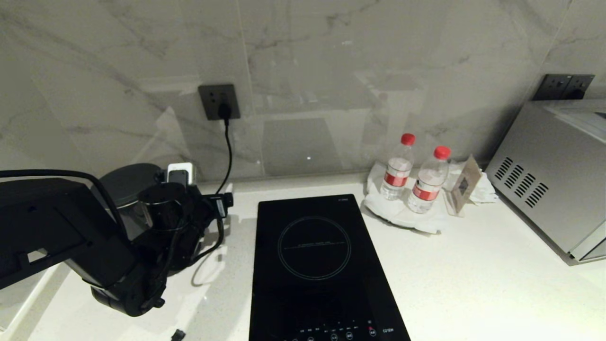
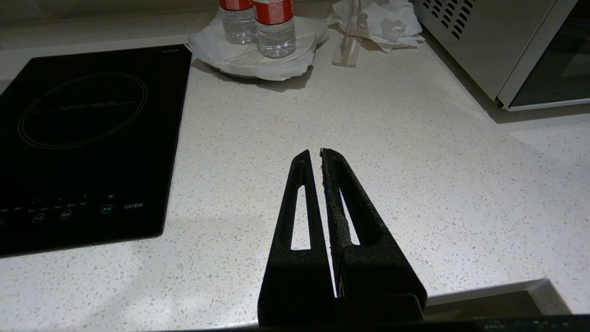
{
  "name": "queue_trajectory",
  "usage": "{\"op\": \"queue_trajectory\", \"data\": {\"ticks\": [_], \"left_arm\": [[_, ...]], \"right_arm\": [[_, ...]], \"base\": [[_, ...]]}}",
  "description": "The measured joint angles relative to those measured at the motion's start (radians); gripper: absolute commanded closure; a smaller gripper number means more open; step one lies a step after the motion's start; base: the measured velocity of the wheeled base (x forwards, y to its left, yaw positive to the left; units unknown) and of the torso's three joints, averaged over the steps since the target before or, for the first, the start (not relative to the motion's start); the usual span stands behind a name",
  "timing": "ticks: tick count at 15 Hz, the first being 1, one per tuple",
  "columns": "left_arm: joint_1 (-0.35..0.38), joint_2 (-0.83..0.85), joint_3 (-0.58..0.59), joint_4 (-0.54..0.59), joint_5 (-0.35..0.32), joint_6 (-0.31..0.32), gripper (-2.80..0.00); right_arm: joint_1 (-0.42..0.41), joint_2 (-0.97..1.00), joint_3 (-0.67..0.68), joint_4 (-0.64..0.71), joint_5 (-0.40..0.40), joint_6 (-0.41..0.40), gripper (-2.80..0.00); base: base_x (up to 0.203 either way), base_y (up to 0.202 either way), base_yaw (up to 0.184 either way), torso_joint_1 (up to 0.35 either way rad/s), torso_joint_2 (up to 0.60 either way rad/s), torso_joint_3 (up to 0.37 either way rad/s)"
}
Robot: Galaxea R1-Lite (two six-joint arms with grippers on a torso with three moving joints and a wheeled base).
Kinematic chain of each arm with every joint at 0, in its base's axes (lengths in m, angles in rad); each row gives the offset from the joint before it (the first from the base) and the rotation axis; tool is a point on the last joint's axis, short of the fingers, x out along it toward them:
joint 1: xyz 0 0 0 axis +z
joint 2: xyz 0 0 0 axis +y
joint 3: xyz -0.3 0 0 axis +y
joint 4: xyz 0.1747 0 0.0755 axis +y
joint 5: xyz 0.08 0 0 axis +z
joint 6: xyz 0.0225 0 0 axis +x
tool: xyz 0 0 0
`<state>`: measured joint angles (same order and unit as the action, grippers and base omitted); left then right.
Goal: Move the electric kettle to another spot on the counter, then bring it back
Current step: Pick up the kettle
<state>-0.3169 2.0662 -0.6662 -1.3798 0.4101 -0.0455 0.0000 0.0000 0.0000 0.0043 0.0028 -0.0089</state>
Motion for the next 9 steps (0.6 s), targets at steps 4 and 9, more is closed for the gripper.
{"op": "queue_trajectory", "data": {"ticks": [4, 9], "left_arm": [[0.013, 0.000, -0.003, 0.000, -0.005, 0.001, -2.80], [0.016, 0.000, -0.004, 0.001, -0.006, 0.001, -2.80]], "right_arm": [[0.000, 0.000, 0.000, 0.000, 0.000, 0.000, 0.00], [0.000, 0.000, 0.000, 0.000, 0.000, 0.000, 0.00]], "base": [[0.000, 0.000, 0.000, 0.000, 0.00, 0.000], [0.000, 0.000, 0.000, 0.000, 0.00, 0.000]]}}
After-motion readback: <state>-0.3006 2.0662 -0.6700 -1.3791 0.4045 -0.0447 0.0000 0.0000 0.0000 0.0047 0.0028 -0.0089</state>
